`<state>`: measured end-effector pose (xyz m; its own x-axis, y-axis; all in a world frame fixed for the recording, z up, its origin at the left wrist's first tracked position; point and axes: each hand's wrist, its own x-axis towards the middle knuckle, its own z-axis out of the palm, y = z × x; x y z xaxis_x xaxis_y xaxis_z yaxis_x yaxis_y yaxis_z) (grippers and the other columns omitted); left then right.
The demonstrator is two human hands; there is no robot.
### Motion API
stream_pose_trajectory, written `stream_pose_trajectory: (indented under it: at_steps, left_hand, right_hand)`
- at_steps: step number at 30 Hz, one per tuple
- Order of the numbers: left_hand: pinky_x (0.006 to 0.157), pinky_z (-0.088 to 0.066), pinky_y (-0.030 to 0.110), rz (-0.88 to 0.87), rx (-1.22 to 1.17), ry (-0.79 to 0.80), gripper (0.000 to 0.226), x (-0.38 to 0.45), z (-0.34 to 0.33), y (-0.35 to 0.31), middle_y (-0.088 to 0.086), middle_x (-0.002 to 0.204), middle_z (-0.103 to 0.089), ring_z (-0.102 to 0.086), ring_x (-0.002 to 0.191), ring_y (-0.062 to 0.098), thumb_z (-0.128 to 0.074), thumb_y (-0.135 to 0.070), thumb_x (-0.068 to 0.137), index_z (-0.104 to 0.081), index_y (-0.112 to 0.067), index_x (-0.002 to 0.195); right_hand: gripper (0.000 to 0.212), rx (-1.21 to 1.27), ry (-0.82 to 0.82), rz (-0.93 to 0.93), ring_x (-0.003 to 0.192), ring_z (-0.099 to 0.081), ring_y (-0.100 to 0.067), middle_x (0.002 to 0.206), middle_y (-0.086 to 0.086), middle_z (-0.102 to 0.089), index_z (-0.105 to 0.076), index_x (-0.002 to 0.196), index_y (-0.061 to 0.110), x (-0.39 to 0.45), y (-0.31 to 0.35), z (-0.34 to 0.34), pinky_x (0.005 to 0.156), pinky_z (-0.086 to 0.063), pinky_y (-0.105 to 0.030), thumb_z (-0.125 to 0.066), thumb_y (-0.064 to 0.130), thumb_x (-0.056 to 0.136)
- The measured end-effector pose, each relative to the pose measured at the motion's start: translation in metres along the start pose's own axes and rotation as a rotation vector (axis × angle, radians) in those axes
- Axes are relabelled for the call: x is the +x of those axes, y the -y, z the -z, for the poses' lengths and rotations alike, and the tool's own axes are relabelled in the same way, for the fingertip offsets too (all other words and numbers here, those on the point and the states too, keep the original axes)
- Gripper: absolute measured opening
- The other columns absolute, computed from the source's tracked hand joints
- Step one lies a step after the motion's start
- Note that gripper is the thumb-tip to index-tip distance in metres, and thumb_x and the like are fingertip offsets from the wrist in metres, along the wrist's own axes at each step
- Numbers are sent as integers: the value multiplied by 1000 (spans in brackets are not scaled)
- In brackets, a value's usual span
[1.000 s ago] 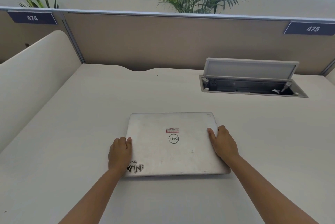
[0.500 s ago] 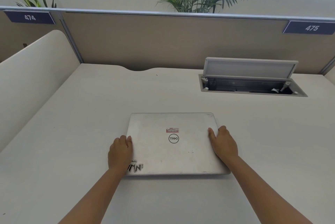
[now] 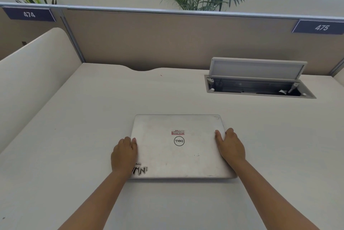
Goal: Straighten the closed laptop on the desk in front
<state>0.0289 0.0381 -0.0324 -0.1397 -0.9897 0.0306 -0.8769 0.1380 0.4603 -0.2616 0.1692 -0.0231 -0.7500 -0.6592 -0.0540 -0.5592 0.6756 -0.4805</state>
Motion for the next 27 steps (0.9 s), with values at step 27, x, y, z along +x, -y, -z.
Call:
stream_pose_trajectory:
  at_steps: [27]
  left_hand:
    - [59, -33, 35, -9, 61, -16, 34, -9, 0, -3, 12, 76, -54, -45, 65, 29, -26, -30, 96, -41, -7, 75]
  right_hand:
    - [41, -214, -81, 44, 82, -58, -32, 92, -12, -62, -42, 89, 8, 7, -11, -6, 61, -39, -34, -30, 47, 94]
